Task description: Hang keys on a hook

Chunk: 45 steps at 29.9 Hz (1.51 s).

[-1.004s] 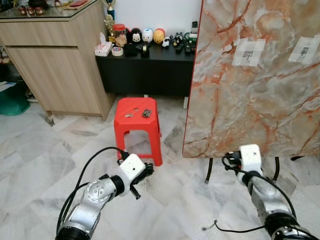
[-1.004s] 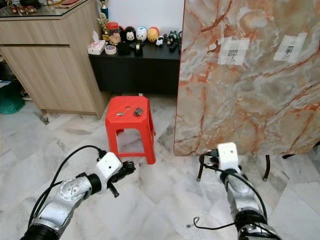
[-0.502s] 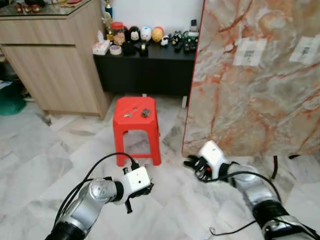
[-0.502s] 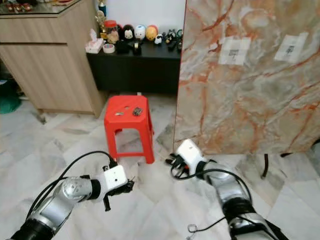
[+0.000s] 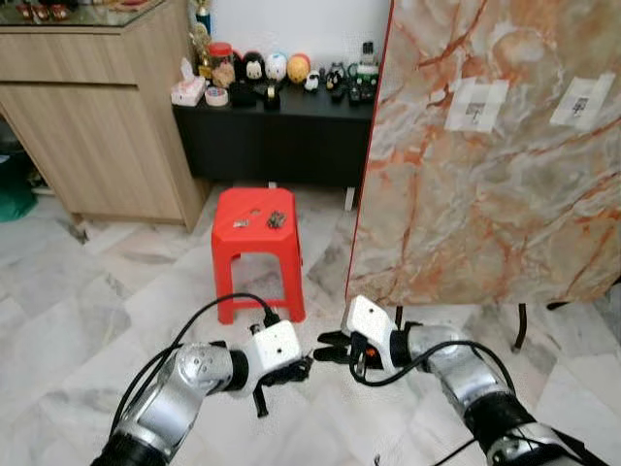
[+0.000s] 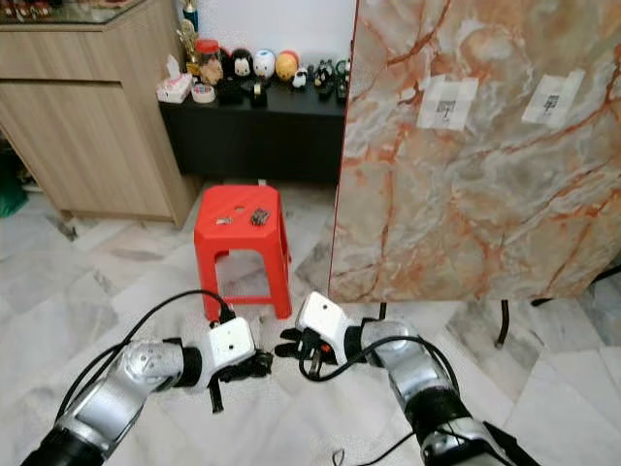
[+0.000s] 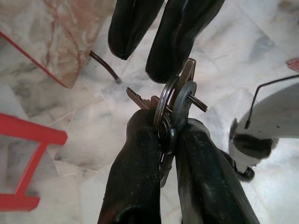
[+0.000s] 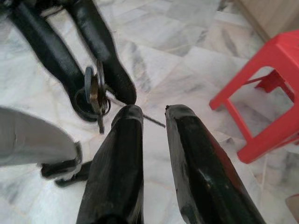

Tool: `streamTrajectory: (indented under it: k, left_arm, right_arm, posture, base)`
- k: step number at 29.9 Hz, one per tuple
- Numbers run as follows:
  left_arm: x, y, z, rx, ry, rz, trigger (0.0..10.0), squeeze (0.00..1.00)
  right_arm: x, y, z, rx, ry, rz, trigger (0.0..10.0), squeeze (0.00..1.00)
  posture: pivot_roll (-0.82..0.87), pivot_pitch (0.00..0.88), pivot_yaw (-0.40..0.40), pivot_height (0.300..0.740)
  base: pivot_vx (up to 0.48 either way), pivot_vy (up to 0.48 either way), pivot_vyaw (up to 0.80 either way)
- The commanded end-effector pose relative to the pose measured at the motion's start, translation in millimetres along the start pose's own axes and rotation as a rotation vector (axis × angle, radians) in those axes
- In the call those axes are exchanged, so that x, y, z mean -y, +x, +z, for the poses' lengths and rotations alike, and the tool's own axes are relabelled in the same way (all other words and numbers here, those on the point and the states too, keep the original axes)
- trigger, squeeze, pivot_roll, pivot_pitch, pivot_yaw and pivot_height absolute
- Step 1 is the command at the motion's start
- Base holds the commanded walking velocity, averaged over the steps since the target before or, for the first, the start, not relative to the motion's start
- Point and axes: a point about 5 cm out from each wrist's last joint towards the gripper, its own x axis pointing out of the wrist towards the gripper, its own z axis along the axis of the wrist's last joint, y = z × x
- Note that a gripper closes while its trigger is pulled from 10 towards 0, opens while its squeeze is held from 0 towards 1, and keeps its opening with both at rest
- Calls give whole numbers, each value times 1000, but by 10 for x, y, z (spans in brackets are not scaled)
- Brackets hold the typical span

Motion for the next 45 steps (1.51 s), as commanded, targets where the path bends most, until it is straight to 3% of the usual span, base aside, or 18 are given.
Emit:
streamTrajectory:
  k: [1, 14, 21, 27, 32, 45]
  left_arm:
    - [42, -6, 45, 11, 2, -45, 10000, 0]
    - [67, -81, 103, -14, 17, -135, 10000, 0]
    - [79, -88, 158, -13, 38, -182, 10000, 0]
    - [122, -86, 221, 0, 51, -242, 10000, 0]
    - [119, -68, 257, -1, 72, -260, 10000, 0]
    - [111, -37, 333, 24, 74, -275, 10000, 0]
  right_arm:
    - [8, -27, 68, -5, -46, 38, 10000, 0]
    - [-24, -134, 94, -98, -174, 236, 10000, 0]
    - [-12, -140, 44, -192, -262, 264, 10000, 0]
    - [25, -112, 124, -175, -339, 234, 10000, 0]
    - [-7, -96, 151, -175, -400, 283, 10000, 0]
    - [-95, -66, 153, -171, -456, 386, 10000, 0]
  posture:
    - [95, 0, -95, 728]
    - [103, 0, -107, 728]
    - [110, 0, -113, 728]
    - [108, 0, -112, 728]
    - [109, 0, -114, 728]
    - [108, 0, -114, 728]
  base:
    - [0, 0, 0]
    - [0, 0, 0]
    - [0, 0, 0]
    - [0, 0, 0]
    - [0, 0, 0]
    - [0, 0, 0]
